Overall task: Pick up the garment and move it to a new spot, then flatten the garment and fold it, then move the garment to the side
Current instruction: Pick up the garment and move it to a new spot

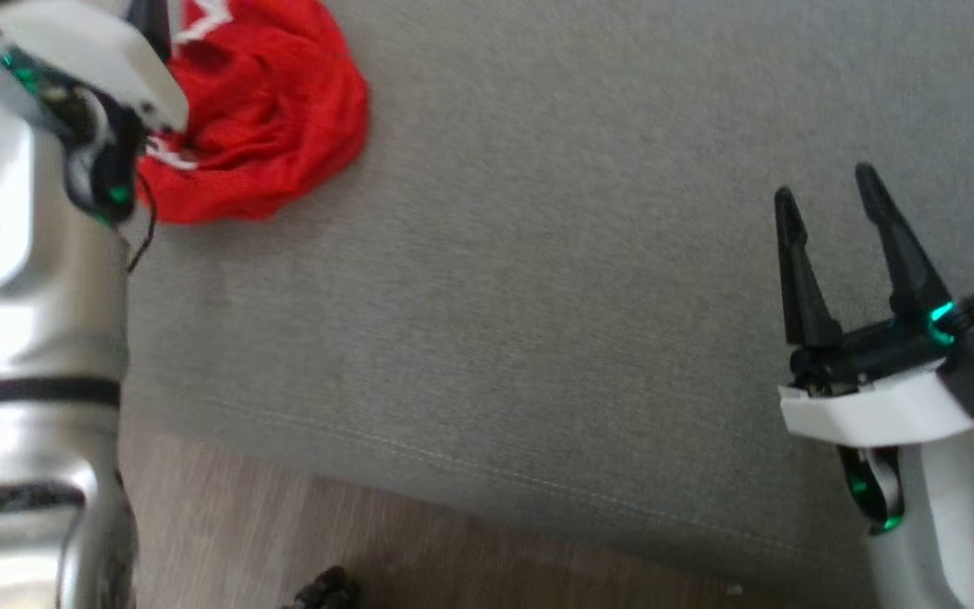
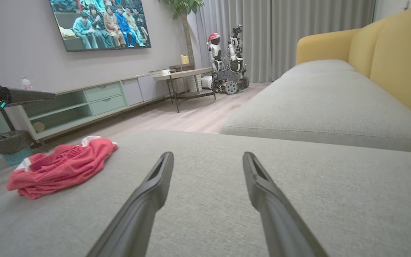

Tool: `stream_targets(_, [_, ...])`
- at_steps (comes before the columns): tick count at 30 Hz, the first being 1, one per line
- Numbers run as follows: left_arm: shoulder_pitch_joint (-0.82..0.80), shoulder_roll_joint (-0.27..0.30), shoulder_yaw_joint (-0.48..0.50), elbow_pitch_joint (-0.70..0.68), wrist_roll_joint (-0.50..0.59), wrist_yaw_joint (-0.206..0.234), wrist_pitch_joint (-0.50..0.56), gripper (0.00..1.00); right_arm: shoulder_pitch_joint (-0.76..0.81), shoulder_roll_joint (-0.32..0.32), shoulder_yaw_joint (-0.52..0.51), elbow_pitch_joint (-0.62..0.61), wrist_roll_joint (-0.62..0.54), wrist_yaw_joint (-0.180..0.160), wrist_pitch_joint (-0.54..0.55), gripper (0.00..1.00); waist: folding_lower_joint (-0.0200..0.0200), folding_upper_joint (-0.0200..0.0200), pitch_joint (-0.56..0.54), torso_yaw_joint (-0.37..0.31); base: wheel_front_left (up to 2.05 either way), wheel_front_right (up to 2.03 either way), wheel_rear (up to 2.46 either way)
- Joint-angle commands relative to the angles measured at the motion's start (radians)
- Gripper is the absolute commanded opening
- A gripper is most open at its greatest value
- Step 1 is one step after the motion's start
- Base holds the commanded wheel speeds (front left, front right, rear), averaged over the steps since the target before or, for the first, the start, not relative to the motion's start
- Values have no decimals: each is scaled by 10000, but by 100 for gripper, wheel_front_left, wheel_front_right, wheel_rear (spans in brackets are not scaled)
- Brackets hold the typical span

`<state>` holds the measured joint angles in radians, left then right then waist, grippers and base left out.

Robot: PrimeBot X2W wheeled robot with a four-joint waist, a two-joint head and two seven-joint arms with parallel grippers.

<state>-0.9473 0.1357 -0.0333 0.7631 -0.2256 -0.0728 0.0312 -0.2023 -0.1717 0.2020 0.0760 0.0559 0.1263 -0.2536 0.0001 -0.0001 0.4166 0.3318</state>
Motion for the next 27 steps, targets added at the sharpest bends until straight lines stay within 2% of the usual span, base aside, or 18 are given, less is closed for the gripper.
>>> stream_targets(1, [-723,585,408,642,-343,-156,631,100,-246,-100,343,-392,-147,44,-82,100,-1,1,995,-751,0,0,0])
stream_targets(4, [-1478,895,347,1849,-347,-133,1577,100,-458,-163,357,-498,-174,44,-82,100,-1,1,1395,-945,0,0,0])
stream_targets(9, [-2114,1207,238,3011,-257,-7,2280,100,-668,-197,375,-602,-189,44,-82,100,-1,1,1746,-1161,0,0,0])
stream_targets(13, [-2395,1448,131,3785,-175,84,2465,100,-851,-159,397,-620,-179,44,-82,100,-1,1,1945,-1373,0,0,0])
stream_targets(17, [-2454,1533,78,4369,-287,-156,2449,100,-998,-98,334,-659,-196,44,-82,100,-1,1,2060,-1491,0,0,0])
stream_targets(18, [-2464,1550,99,4409,-340,-202,2273,0,-1024,-86,322,-659,-202,44,-82,100,-1,1,2060,-1510,0,0,0])
stream_targets(20, [-2464,1621,29,4366,-340,-315,1689,0,-1058,-56,297,-624,-199,44,-82,100,-1,1,2000,-1537,0,0,0])
stream_targets(27, [-2495,1714,-107,3804,-455,-512,-1379,0,-1079,238,258,-455,-36,44,-82,100,-1,1,1204,-1650,0,0,0])
